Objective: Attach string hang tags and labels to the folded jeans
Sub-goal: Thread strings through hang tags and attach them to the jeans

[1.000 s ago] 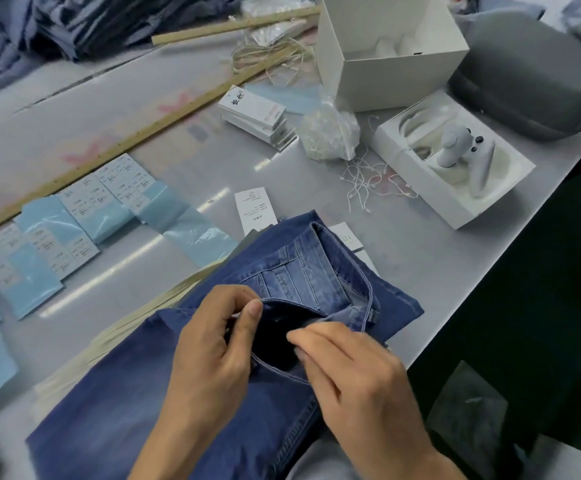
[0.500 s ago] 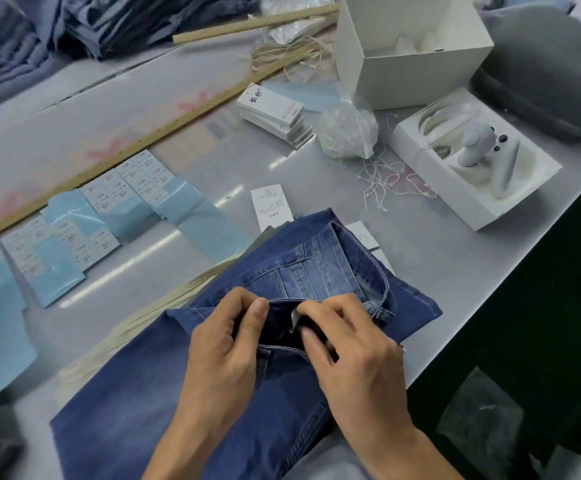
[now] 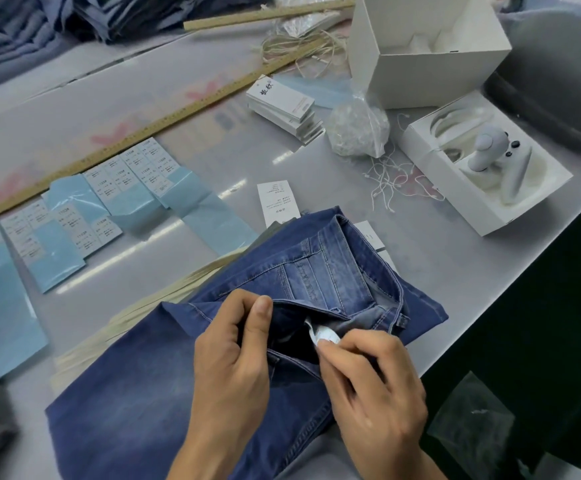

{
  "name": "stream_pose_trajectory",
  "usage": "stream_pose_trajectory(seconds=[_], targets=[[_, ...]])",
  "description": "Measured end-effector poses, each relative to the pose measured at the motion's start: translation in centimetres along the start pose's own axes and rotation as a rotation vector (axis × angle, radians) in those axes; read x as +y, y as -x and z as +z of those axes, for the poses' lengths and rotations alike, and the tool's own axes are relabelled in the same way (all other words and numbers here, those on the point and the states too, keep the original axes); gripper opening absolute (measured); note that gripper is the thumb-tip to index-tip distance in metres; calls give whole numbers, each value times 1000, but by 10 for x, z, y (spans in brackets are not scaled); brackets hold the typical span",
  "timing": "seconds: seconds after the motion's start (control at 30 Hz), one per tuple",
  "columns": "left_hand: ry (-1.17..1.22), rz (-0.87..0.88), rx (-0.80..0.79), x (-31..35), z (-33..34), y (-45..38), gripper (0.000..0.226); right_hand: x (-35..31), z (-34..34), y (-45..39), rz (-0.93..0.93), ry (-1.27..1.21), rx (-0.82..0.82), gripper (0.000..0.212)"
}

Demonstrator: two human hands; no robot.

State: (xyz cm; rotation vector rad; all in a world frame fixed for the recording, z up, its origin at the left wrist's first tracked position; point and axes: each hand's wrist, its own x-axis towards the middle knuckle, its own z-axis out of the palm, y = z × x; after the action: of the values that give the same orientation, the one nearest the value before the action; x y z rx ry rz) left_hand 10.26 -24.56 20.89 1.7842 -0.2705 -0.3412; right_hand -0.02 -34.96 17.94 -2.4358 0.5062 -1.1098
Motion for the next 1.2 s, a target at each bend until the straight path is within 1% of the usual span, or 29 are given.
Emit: stream_pose_trajectory(seconds=[0.03,0.17,0.23,0.3,0.37,0.43,0.5,0.6,0.63,0.7,0.8,0.9,1.0,1.1,1.2], targets=[[-1,-2,10,-1,-1,2,34,-3,0,1,-7,-4,-12,6],[-3,-14,33,-2,-2,6,30,-14,-3,-2,0,60,-155,7],[-7,-16,33,0,-1,7,31,-12,-8,-8,15,36,-178,7],[-29,-4,36,2,-1,7,28,-7,-15,-15,35,-4,-179,11],[-31,5,38,3,-2,7,25,-2,-19,-22,103,-82,-173,15],[-27,20,30,5,-2,8,25,3,-22,-31,210,-183,-172,8],[-60,45,-2,6,-4,7,24,7,-23,-39,256,-234,-186,13],[-167,81,-68,6,-9,1,23,9,-26,-44,130,-226,-225,5],[-183,88,-70,6,-11,-1,23,9,-26,-42,117,-236,-230,5],[-183,100,-58,5,-14,-3,24,8,-27,-35,117,-225,-205,3],[-157,98,-58,5,-14,-1,25,8,-29,-17,77,-114,-144,1],[-140,102,-58,3,-11,2,25,13,-27,-3,-6,-4,-102,6],[-129,92,-55,1,-9,4,24,19,-23,4,-79,-9,-103,12],[-137,93,-43,1,-9,4,23,20,-22,3,-101,-12,-86,18],[-139,117,-46,3,-9,3,27,18,-24,-4,-95,-24,-144,11]])
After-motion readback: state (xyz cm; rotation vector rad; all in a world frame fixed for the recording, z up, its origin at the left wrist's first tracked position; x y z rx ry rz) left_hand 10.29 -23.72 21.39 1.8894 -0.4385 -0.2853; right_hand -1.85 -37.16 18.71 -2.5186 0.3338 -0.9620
